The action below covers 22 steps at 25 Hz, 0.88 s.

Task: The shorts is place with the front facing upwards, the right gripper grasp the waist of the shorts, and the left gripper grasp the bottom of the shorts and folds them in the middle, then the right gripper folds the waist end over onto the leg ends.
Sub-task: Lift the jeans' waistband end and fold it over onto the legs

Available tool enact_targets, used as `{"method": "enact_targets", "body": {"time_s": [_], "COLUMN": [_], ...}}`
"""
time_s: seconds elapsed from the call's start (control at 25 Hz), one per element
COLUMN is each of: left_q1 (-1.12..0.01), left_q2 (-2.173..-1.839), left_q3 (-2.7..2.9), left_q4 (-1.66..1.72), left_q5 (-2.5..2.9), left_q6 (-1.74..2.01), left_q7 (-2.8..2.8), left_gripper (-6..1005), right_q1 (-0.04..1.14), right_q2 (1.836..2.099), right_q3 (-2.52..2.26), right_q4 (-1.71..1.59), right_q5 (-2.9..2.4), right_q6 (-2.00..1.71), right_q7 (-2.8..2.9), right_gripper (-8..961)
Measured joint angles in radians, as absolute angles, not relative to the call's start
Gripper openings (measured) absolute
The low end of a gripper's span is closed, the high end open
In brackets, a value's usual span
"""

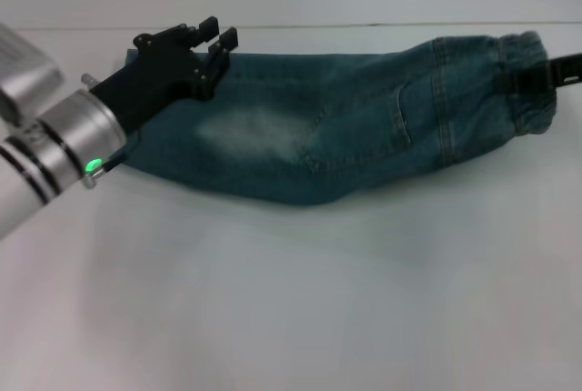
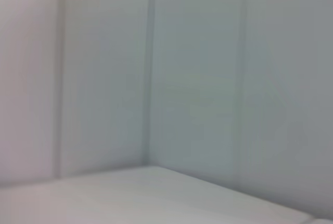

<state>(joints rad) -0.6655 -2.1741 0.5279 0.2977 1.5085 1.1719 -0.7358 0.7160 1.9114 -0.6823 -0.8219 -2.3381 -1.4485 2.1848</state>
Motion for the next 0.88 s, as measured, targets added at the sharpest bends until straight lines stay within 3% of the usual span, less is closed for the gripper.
{"method": "enact_targets", "body": {"time_s": [0.28, 0.36, 0.6, 0.88], "left_q1": [-0.781, -0.821, -0.861, -0.879], "left_q2": [-2.175, -2.175, -2.175, -2.175], "left_q3": [0.525, 0.490, 0.468, 0.450], "left_q4": [0.015, -0.066, -0.164, -0.264], "left_q5": [1.245, 1.232, 1.264, 1.327], "left_q6": [0.987, 0.913, 0.816, 0.813], "left_q7": [-0.121, 0.047, 0.146, 0.162], "left_gripper": [315, 119, 1, 1], "right_q1": [0.720, 0.721, 0.723, 0.745], "right_q2": [1.903, 1.899, 1.886, 1.883], "right_q3": [-0.632, -0.626, -0.622, -0.622], "right_q4": [-0.865, -0.869, -0.901, -0.957], "right_q5": [-2.293, -2.272, -2.200, -2.164], "right_q6": [-1.553, -1.575, -1.616, -1.666], "right_q7": [2.200, 2.200, 2.201, 2.207], "right_gripper": [120, 120, 120, 117]}}
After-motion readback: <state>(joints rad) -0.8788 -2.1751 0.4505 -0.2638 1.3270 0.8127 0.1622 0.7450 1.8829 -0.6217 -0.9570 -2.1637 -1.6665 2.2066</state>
